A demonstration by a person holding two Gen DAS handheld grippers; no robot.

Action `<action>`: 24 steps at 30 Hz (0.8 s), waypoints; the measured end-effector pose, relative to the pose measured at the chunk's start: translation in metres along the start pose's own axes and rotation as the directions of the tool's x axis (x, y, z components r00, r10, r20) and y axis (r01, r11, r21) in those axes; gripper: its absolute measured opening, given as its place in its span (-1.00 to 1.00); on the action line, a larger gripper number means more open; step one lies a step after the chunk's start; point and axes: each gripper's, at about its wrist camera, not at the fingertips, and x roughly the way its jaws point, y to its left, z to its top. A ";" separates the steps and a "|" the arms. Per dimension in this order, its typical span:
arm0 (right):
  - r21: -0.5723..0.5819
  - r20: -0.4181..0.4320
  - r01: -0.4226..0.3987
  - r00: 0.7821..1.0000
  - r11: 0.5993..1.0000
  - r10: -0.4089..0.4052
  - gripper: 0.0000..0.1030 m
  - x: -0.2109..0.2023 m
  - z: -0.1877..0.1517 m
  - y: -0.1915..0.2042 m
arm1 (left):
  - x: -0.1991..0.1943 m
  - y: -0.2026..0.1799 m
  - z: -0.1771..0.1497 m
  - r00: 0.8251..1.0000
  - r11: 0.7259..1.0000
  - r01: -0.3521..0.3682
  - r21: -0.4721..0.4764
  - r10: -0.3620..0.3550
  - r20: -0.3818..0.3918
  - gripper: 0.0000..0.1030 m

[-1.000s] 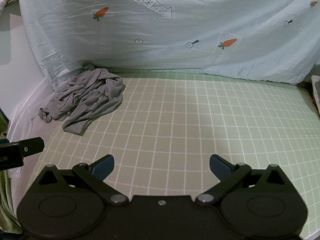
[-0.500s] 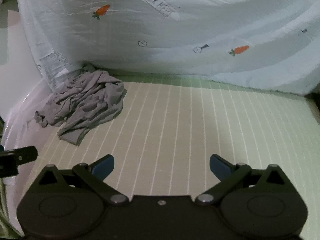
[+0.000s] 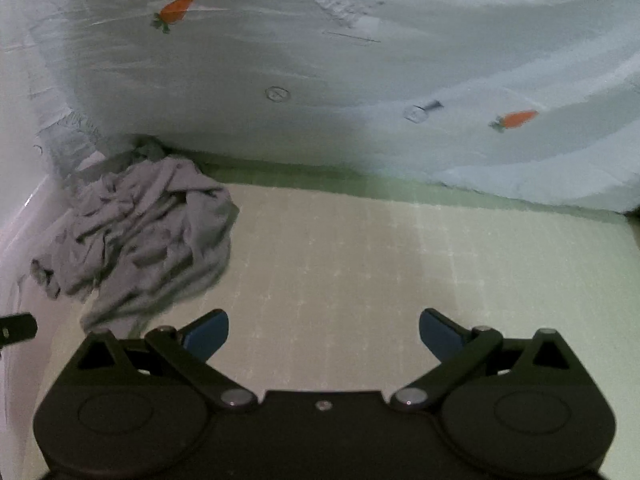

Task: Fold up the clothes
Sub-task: 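Move both grippers down toward the crumpled grey hoodie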

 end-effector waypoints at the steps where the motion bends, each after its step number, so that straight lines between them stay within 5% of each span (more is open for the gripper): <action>1: -0.006 0.000 -0.008 1.000 1.000 0.008 1.00 0.008 0.004 0.008 | 0.011 0.005 0.004 1.000 1.000 -0.005 -0.005 0.005 -0.007 0.98; 16: -0.034 -0.133 -0.163 0.979 0.986 0.157 0.48 0.166 0.027 0.125 | 0.134 0.043 0.022 0.987 0.999 -0.007 -0.045 0.000 -0.158 0.42; 22: -0.069 -0.189 -0.172 0.969 0.983 0.156 0.08 0.191 0.017 0.136 | 0.140 0.042 0.019 0.984 0.998 -0.027 -0.063 0.016 -0.176 0.39; 24: -0.131 -0.186 -0.177 0.971 0.976 0.151 -0.21 0.186 0.012 0.137 | 0.134 0.041 0.018 0.985 0.998 -0.031 -0.063 0.019 -0.174 0.39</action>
